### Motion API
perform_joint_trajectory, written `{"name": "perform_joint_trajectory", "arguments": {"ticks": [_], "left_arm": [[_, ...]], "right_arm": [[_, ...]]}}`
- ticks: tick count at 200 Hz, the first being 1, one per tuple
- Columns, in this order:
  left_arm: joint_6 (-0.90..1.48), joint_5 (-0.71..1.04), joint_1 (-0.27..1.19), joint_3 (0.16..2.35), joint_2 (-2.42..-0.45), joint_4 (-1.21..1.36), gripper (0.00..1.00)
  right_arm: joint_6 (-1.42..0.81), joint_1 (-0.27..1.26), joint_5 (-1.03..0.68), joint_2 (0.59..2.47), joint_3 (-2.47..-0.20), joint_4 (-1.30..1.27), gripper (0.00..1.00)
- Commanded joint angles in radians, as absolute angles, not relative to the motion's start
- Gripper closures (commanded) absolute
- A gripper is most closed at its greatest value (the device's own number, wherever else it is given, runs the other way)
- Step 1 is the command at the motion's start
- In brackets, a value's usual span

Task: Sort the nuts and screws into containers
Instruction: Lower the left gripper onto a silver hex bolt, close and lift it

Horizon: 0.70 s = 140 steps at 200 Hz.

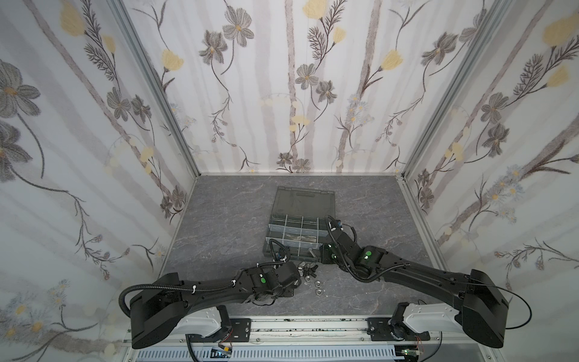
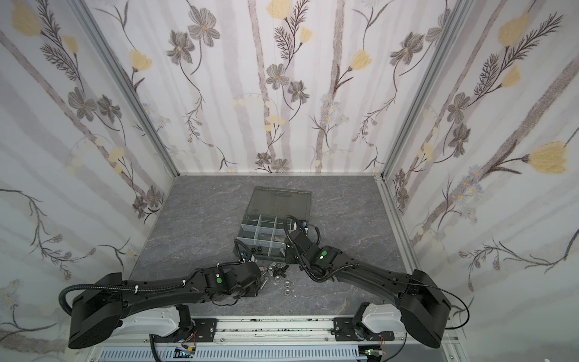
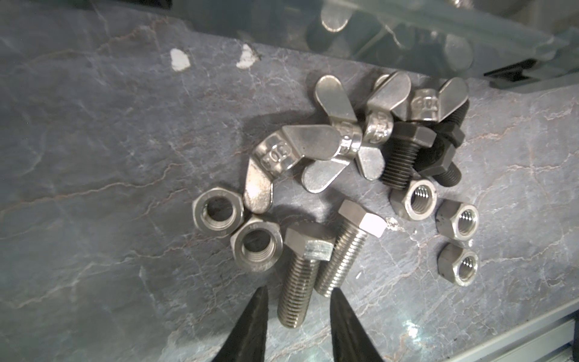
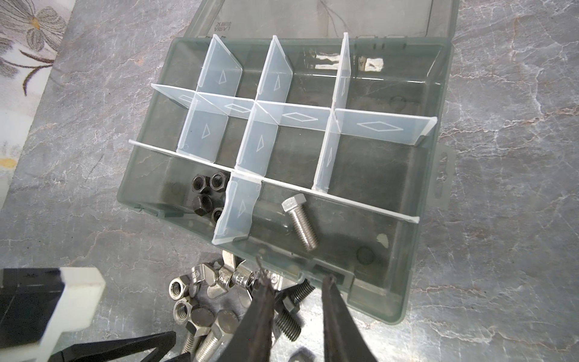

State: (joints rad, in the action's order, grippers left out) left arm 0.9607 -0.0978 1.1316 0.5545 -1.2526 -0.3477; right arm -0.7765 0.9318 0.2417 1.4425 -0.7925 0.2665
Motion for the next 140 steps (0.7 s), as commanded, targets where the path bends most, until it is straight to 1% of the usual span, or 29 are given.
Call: {"name": "perform_joint_trajectory", "arguments": {"ticks": [1, 62, 140], "left_arm": [[0.969, -0.129, 1.132, 0.551, -1.255, -0.351, 0.66], [0.956, -0.134, 1.132, 0.557, -1.301, -0.350, 0.69], [0.930, -0.134, 1.132, 0.580, -1.357, -0.348, 0.70]], "right_arm": [[-0.785, 0.932, 0.262, 1.440, -0.791, 0.253, 0.72], [-0.788, 0.933, 0.263, 1.448, -0.794, 0.253, 0.72], [-0.789, 0.932, 0.262, 1.450, -0.794, 0.255, 0.72]]}}
